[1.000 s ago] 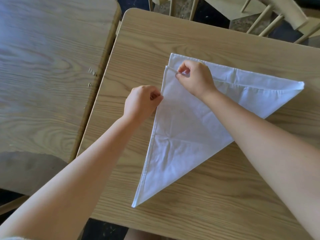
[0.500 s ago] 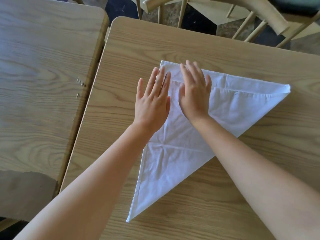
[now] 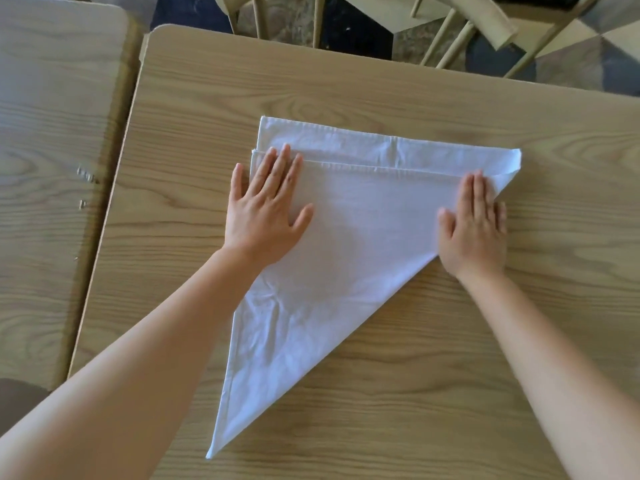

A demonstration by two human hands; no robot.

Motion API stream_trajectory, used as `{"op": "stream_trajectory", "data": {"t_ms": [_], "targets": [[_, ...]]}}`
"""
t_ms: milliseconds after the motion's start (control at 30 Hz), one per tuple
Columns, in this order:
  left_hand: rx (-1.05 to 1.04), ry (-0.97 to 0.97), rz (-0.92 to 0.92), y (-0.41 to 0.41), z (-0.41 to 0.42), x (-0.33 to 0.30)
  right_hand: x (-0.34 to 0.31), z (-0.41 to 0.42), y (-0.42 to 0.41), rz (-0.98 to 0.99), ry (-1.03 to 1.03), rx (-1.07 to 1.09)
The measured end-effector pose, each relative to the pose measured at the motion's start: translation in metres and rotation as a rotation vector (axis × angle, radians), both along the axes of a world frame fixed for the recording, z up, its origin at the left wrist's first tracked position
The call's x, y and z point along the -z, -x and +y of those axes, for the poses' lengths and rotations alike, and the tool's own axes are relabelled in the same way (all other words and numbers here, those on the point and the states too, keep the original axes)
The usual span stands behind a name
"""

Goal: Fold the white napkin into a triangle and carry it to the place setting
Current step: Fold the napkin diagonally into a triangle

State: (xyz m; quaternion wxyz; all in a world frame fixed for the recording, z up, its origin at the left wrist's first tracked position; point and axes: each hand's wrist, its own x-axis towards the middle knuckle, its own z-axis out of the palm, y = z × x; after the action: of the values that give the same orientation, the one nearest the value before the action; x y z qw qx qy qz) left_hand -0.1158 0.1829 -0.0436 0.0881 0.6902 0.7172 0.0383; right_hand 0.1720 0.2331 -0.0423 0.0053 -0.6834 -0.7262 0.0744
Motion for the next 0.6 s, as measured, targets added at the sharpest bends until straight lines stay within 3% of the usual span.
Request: {"op": "stream_trajectory", "data": {"t_ms": [200,333,433,600], "targets": [[-0.101,0.039,0.074,-0.015,0.000,-0.014,-0.011,-0.005,0.003,-0.029,0.021,0.037],[-0.069,-0.166,-0.053,-0.089,-0.037,-0.023,-0.013,-0.038,0.046,0.039,-0.080,-0.246],[-0.021,-0.128,-0.128,-0.129,-0.070,-0.008,-0.003,-0.049,0.057,0.063,0.014,-0.271],[0.016,-0.059,-0.150,-0.111,-0.096,-0.002,0.001,-0.048,0.053,0.039,0.009,-0.282]]}}
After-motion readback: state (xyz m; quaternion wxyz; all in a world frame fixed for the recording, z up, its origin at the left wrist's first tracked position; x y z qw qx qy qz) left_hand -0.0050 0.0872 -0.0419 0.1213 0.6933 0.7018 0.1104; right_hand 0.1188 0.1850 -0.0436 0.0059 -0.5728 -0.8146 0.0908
